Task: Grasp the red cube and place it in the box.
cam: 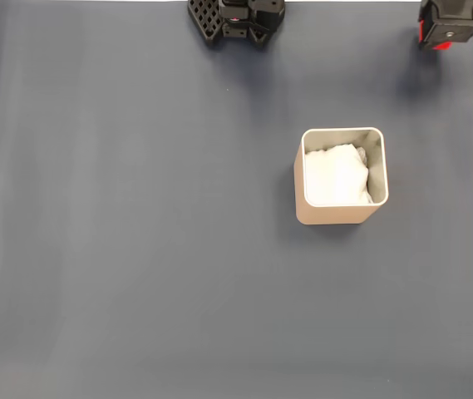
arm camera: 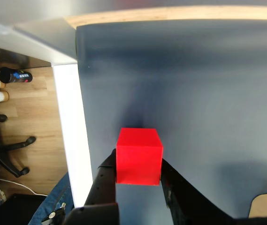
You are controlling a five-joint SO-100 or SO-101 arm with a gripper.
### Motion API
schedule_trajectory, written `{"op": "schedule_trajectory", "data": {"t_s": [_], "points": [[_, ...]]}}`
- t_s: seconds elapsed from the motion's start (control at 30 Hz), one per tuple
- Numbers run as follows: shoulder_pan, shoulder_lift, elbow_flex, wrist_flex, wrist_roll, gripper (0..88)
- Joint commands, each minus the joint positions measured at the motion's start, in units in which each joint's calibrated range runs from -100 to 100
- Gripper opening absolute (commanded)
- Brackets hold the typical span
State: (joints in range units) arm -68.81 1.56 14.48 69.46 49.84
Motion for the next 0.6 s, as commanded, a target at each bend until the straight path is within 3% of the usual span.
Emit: {"op": "schedule_trajectory", "data": {"t_s": [0.0, 0.57], "points": [[0.76, -4.37, -3.63, 2.72, -0.34, 0.2], [3.10, -14.33, -10.20, 15.03, -0.24, 0.2]]}}
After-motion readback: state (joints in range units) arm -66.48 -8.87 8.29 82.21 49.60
